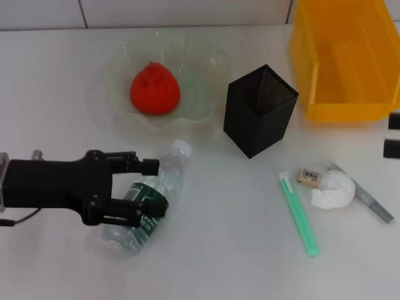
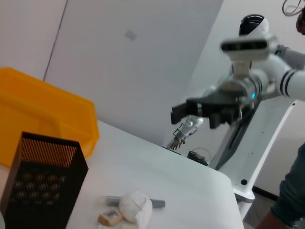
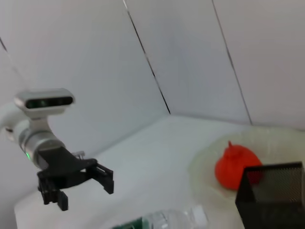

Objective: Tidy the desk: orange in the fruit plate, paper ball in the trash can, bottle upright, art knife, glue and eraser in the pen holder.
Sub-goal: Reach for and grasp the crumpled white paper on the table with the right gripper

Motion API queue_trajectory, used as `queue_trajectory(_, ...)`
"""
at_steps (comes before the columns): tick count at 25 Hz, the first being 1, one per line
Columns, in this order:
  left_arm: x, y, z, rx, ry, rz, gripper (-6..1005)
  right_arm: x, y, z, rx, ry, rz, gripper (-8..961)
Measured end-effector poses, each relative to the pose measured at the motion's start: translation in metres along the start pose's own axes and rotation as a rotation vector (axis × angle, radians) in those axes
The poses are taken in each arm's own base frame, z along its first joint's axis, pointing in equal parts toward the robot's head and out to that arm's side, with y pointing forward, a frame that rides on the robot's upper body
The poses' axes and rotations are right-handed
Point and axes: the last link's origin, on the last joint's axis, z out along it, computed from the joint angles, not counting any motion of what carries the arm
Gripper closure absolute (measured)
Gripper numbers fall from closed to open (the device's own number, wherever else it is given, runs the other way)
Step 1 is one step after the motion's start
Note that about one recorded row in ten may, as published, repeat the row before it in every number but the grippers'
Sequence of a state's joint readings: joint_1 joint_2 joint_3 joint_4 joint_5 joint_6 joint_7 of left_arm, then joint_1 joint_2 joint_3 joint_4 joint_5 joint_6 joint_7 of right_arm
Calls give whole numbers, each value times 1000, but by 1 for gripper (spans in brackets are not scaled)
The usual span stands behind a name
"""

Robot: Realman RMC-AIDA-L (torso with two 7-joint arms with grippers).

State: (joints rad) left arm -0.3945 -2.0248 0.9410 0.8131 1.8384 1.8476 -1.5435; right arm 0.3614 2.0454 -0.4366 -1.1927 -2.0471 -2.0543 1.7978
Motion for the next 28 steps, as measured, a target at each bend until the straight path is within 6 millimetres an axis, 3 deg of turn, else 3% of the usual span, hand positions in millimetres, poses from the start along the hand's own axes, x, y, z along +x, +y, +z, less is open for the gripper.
queue_trajectory(5,-6,-2,15,-26,-59,-18,165,-65,16,9,82,216,2,194)
queue_trajectory(7,-7,-2,20,-37,-91,-18,165,-82,24,20,130,339,-5,194)
queue_trajectory(8,-7,-2,22,-42,-101,-16,165,-91,32,36,169,473,-22,194)
queue_trajectory(9,-7,-3,24,-48,-113,-16,165,-91,32,36,169,473,-22,194)
queue_trajectory(12,-7,-3,27,-55,-126,-17,165,-92,39,61,232,647,-32,194)
queue_trajectory(17,-8,-3,26,-52,-122,-27,166,-79,36,81,368,838,-30,194)
queue_trajectory(28,-12,-4,27,-48,-118,-52,166,-47,11,115,435,915,-41,195)
